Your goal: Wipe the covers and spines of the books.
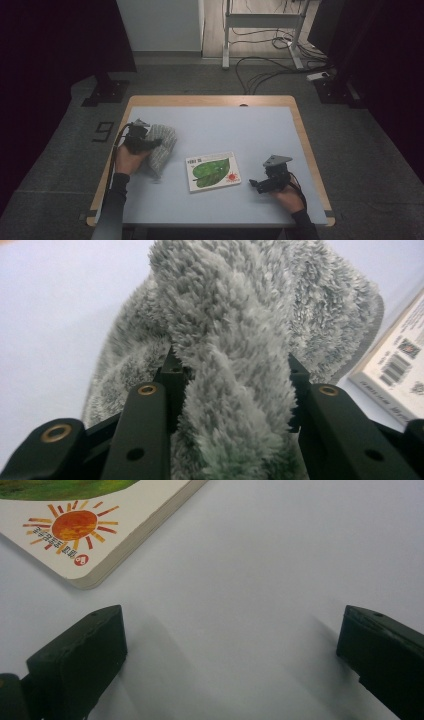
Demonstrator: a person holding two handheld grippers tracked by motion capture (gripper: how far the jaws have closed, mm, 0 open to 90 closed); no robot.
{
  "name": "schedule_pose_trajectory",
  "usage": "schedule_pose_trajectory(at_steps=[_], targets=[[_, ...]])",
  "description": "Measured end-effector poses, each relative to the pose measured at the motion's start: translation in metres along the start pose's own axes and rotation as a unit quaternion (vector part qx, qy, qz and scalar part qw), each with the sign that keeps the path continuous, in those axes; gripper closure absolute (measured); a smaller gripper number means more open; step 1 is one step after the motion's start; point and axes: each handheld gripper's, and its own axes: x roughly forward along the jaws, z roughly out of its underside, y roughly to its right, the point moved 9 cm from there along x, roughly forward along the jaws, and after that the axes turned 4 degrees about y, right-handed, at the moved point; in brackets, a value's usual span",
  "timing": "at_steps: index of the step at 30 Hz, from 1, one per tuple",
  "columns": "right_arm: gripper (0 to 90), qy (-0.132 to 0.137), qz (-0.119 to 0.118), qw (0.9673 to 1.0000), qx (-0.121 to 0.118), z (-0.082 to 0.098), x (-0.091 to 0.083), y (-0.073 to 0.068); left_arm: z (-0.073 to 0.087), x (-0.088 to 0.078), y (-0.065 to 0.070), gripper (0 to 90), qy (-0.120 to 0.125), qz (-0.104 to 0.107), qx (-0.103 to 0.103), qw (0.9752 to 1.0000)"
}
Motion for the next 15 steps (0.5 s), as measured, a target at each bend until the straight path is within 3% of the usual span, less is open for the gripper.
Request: schedule_pose_trajectory(at_steps=[10, 15], targets=[[0.0, 0.000, 0.000, 1.0000, 0.000, 0.000, 0.000, 0.000, 0.022, 0.030, -0.004, 57.3, -0.021, -0.003, -0.011, 0.9997], [0.0, 0.000, 0.000, 1.0000, 0.000, 0.000, 0.000, 0.000, 0.023, 0.032, -0.005, 54.4, -0.013, 0.002, -0.022, 0.9997]])
